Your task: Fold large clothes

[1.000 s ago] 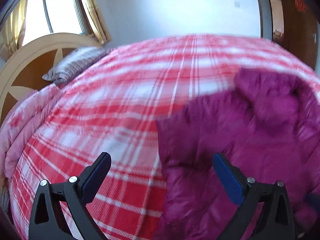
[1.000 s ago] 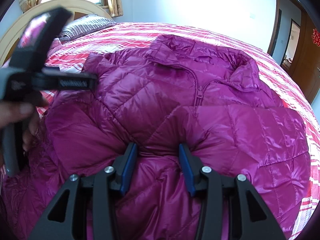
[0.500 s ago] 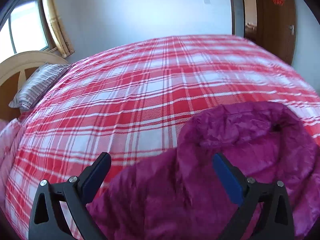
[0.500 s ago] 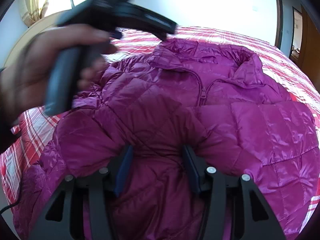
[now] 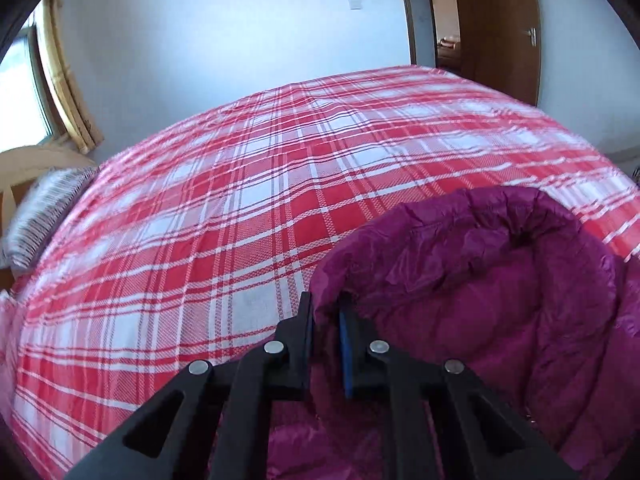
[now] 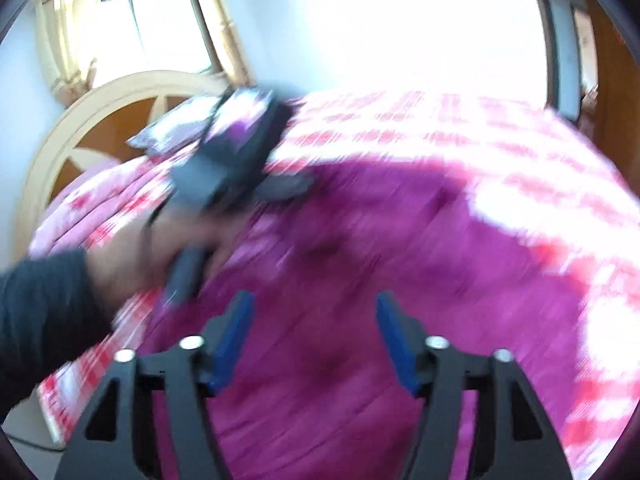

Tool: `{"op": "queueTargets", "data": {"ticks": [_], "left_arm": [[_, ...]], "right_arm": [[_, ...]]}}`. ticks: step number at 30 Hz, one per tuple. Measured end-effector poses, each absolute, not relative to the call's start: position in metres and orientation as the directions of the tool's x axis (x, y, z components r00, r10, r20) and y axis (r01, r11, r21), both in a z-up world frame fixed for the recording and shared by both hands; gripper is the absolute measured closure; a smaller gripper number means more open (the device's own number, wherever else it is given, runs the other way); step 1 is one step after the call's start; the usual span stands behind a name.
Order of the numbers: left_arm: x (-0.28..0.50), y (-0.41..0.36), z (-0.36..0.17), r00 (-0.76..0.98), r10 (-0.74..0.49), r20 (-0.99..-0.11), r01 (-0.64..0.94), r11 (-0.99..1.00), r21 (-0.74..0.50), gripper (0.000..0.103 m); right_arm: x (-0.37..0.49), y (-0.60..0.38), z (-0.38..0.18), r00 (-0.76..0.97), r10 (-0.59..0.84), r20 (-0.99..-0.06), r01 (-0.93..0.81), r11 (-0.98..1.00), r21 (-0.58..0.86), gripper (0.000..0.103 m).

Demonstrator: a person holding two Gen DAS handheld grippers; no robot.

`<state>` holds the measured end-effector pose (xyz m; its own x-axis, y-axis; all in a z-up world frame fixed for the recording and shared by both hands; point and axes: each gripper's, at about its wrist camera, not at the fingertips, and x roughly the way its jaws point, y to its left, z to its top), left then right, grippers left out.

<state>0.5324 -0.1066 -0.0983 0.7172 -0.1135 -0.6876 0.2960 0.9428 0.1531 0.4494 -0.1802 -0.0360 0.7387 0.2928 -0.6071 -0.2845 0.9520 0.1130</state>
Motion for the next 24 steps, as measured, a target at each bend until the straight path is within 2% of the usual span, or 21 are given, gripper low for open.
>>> {"op": "queueTargets", "data": {"ticks": [3, 5, 8, 9, 10, 11, 16, 20, 22, 24], "left_arm": [[0.531, -0.102, -0.097, 0.717, -0.129, -0.685, 0.304, 0.942, 0.140, 0.092], [0.529, -0.100, -0.098, 0.714, -0.138, -0.686, 0.309, 0.942, 0.132, 0.092], [0.528, -0.097, -0.100, 0.709, -0.141, -0.691, 0.316, 0.939, 0.133, 0.092], [0.528, -0.095, -0.101, 0.707, -0.139, -0.693, 0.316, 0.939, 0.134, 0.092], [0.528, -0.093, -0.101, 0.706, -0.141, -0.694, 0.317, 0.939, 0.131, 0.092], [0.527, -0.090, -0.102, 0.703, -0.148, -0.696, 0.322, 0.939, 0.125, 0.092], [0.519, -0.080, -0.103, 0.694, -0.175, -0.699, 0.327, 0.941, 0.088, 0.091], [0.513, -0.059, -0.092, 0.669, -0.258, -0.697, 0.280, 0.956, -0.085, 0.088], [0.513, -0.051, -0.083, 0.685, -0.290, -0.668, 0.245, 0.956, -0.163, 0.080], [0.517, -0.054, -0.075, 0.708, -0.275, -0.650, 0.216, 0.961, -0.171, 0.069]], "right_arm": [[0.517, -0.203, -0.036, 0.736, 0.172, -0.655, -0.193, 0.980, 0.039, 0.030], [0.566, -0.208, -0.049, 0.689, 0.144, -0.710, -0.203, 0.979, 0.001, 0.030], [0.604, -0.203, -0.066, 0.672, 0.109, -0.732, -0.244, 0.967, -0.079, 0.037], [0.611, -0.200, -0.073, 0.660, 0.098, -0.745, -0.268, 0.957, -0.111, 0.053], [0.616, -0.199, -0.079, 0.639, 0.098, -0.763, -0.291, 0.949, -0.122, 0.084], [0.616, -0.197, -0.083, 0.633, 0.117, -0.765, -0.320, 0.940, -0.121, 0.089], [0.583, -0.214, -0.092, 0.665, 0.145, -0.733, -0.368, 0.918, -0.152, 0.090], [0.566, -0.222, -0.102, 0.713, 0.119, -0.691, -0.366, 0.904, -0.221, 0.090], [0.558, -0.217, -0.109, 0.741, 0.093, -0.665, -0.373, 0.881, -0.292, 0.090], [0.558, -0.213, -0.115, 0.739, 0.074, -0.670, -0.376, 0.870, -0.320, 0.090]]}}
